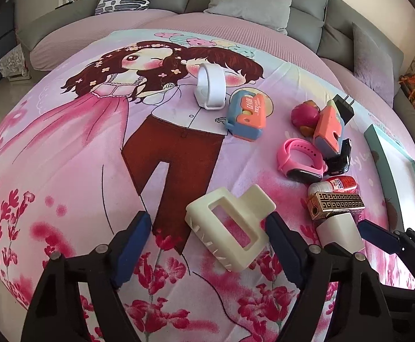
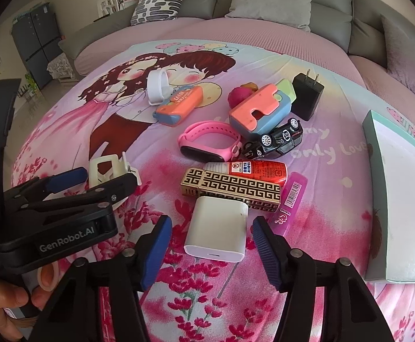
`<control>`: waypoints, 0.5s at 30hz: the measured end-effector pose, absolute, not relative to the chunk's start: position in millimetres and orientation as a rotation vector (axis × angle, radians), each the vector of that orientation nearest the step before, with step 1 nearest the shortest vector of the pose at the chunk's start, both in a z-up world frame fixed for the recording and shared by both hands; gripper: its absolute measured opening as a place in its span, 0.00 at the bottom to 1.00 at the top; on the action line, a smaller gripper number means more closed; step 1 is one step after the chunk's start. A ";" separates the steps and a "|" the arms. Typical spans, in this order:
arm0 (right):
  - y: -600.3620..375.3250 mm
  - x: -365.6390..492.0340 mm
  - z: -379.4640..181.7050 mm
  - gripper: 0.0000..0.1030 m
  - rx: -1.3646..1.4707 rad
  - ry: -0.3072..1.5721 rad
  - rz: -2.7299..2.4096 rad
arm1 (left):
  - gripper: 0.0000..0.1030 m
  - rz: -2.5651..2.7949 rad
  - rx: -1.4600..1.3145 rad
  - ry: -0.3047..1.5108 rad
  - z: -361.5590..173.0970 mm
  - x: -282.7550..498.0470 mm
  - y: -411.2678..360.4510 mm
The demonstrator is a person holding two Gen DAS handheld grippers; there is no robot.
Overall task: Organize rigid objects
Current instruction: 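Grasp the cream claw clip with the left tool while the right tool grasps the white charger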
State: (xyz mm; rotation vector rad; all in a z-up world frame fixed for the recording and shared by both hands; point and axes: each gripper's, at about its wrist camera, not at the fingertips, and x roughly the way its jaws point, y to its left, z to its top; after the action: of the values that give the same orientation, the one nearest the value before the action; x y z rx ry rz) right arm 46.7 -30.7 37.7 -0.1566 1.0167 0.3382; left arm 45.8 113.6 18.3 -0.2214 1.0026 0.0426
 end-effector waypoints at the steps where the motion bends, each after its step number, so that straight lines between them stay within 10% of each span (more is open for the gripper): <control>1: -30.7 47.0 36.8 0.51 -0.156 1.019 0.335 | 0.72 0.035 -0.221 1.001 18.4 46.6 113.0; 3: -31.3 47.4 35.6 0.48 -0.159 1.022 0.328 | 0.56 0.022 -0.214 1.004 18.1 46.8 110.6; 15: -47.4 43.5 48.3 0.45 -0.080 0.999 0.350 | 0.56 0.015 -0.212 0.940 42.5 40.4 110.0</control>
State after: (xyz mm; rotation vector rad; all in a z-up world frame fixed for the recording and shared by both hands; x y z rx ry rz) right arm 43.5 -47.4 48.3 -0.0800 0.9987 0.3505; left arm 40.4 110.0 42.5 -0.2118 0.9404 0.0154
